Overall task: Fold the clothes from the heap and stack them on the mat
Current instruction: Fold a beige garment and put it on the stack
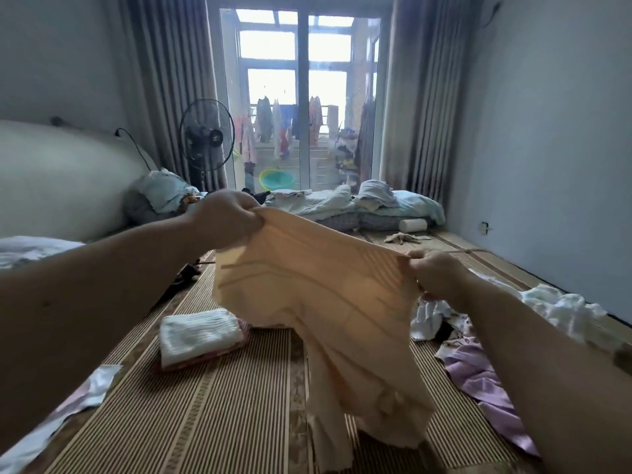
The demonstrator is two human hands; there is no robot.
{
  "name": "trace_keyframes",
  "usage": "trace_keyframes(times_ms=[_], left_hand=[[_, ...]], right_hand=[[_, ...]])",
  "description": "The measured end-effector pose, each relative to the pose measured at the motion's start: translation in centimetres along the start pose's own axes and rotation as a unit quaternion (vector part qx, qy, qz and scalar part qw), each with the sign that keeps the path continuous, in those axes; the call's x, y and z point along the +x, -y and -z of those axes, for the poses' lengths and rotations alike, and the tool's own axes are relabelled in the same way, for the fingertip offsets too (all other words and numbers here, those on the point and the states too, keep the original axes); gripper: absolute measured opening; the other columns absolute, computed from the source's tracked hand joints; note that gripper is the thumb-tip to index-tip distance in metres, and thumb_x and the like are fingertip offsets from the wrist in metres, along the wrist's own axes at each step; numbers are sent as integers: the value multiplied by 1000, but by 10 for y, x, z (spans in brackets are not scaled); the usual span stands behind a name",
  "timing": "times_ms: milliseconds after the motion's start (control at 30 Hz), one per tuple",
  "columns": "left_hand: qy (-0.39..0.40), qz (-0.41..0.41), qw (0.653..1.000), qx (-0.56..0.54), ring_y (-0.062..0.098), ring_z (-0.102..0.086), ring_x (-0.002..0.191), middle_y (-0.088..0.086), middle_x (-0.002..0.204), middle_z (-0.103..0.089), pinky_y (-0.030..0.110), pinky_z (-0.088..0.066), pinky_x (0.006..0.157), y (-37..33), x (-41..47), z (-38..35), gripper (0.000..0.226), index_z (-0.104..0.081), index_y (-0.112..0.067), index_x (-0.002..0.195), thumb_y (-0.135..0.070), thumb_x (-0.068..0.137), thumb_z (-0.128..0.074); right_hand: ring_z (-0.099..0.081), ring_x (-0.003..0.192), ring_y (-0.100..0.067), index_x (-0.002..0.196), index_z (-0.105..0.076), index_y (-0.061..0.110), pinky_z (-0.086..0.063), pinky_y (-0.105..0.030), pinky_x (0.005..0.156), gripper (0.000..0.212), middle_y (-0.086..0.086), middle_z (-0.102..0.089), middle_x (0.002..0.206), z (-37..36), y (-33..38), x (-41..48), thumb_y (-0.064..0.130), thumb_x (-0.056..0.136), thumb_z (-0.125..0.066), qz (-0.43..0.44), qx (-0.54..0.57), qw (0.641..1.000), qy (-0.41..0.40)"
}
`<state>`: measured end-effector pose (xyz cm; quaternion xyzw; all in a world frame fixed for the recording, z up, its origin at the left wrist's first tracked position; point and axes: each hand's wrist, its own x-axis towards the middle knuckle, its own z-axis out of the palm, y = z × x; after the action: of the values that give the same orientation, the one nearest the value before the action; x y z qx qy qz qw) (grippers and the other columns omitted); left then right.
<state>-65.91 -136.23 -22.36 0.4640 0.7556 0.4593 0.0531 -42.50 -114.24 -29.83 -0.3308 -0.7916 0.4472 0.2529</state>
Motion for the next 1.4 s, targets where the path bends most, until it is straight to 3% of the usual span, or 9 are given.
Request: trace_keyframes(times_ms=[167, 300, 433, 533, 633, 833, 1100, 1300, 1400], left_hand=[[0, 106, 994, -38, 12, -61, 50, 5, 69, -66, 15, -40, 38, 12, -5, -15, 15, -66, -5, 99, -4, 85, -63], [10, 83, 994, 67, 32, -42, 126, 15, 149, -31, 30, -43, 88, 27, -49, -74, 92, -21, -29, 150, -58, 77, -69], [134, 123, 983, -28, 29, -5, 146, 3, 159, 7, 47, -15, 115, 49, -131, -158, 138, 16, -37, 148, -90, 45, -59], [142, 161, 977, -9, 19, -45, 124, 0, 141, -41, 32, -44, 101, 74, -171, -215, 85, -30, -23, 144, -50, 74, -70], [90, 183, 977, -65, 8, -64, 76, -15, 79, -69, 29, -54, 68, 83, -179, -230, 11, -66, -27, 83, -38, 79, -68], [-18, 144, 972, -183, 9, -69, 60, -4, 67, -72, 19, -51, 48, 78, -146, -180, 14, -71, -21, 72, -33, 80, -69], [43, -2, 995, 87, 0, -53, 62, -13, 71, -59, 15, -39, 53, 31, -78, -133, 19, -58, -32, 75, -14, 80, -57], [35, -149, 952, 264, 12, -55, 84, -6, 97, -62, 18, -39, 68, -11, -55, -114, 22, -66, -24, 106, -19, 87, -57], [13, -174, 929, 328, 14, -58, 87, -2, 106, -65, 20, -40, 72, -26, -47, -102, 20, -66, -21, 105, -23, 88, -56]], right_hand=[[-48, 38, -11, 80, -59, 9, -42, -22, 41, 14, -4, -50, 56, -20, 29, -11, 2, 89, -50, -6, 91, 996, -17], [-49, 37, -10, 76, -58, 14, -48, -23, 41, 28, -3, -51, 51, -36, 60, -7, -6, 87, -41, 2, 189, 980, -60], [-55, 55, -15, 80, -52, 16, -51, -26, 48, 19, -4, -54, 71, -36, 78, -3, 2, 91, -46, -8, 181, 980, -86], [-56, 49, -14, 84, -56, 16, -47, -20, 38, 17, -5, -54, 70, -36, 85, -1, 3, 91, -47, -17, 211, 972, -107], [-59, 52, -22, 72, -60, 16, -52, -25, 42, 33, -13, -58, 73, -31, 80, 5, -6, 87, -41, -19, 224, 963, -149], [-66, 67, -22, 88, -67, 18, -58, -34, 63, 31, -13, -67, 89, 0, 17, 0, -5, 89, -46, -62, 89, 979, -175], [-70, 84, -14, 117, -63, 32, -56, -24, 68, 51, 2, -71, 99, -68, 3, -70, 31, 70, -83, -7, -100, 966, 236], [-65, 84, -21, 91, -71, 20, -51, -29, 73, 38, -1, -71, 82, -88, 15, -71, 53, 81, -55, 109, -178, 974, -92], [-63, 75, -7, 96, -65, 29, -41, -13, 58, 35, 9, -69, 78, -84, 31, -71, 52, 70, -58, 135, -178, 974, -32]])
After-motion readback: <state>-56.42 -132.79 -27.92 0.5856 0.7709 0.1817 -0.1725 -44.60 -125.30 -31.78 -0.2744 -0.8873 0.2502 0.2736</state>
